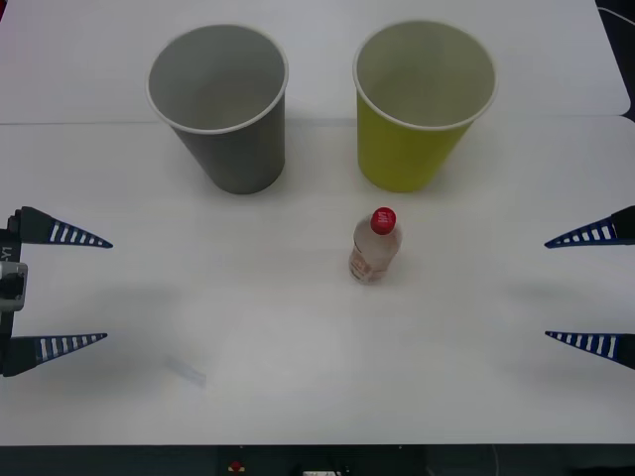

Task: Put the can into the green bin and the plastic bottle into the gray bin

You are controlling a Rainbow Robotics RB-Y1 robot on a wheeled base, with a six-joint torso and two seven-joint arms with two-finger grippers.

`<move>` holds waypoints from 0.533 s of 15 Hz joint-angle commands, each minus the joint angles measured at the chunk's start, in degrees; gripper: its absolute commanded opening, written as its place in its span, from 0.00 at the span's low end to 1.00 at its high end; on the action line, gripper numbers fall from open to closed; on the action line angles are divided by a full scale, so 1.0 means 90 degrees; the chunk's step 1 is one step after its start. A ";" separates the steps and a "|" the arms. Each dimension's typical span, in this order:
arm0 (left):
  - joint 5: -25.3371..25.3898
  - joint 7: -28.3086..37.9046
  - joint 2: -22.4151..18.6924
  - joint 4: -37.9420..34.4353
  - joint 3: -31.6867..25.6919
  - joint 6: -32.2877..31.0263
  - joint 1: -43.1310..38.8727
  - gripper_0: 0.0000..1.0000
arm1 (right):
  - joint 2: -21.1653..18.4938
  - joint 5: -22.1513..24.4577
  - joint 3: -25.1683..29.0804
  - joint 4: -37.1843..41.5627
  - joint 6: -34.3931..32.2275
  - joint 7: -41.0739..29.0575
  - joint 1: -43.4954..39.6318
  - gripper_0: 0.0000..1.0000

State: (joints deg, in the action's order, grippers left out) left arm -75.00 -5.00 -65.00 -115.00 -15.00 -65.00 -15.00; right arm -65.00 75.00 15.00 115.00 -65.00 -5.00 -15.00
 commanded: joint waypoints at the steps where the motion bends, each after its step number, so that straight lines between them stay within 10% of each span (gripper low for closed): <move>1: 0.0000 0.0000 0.0000 0.0000 0.0000 0.0000 0.0000 1.00 | 0.0000 0.0000 0.0000 0.0000 0.0000 0.0000 0.0000 1.00; 8: 0.0000 0.0000 0.0000 0.0000 0.0000 0.0000 0.0000 1.00 | 0.0152 -0.0433 -0.0182 0.0035 0.0240 0.0204 -0.0101 1.00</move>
State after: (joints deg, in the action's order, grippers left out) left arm -75.00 -5.00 -65.00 -115.00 -15.00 -65.00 -15.00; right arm -63.65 71.17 13.76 115.37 -63.46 -3.45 -15.91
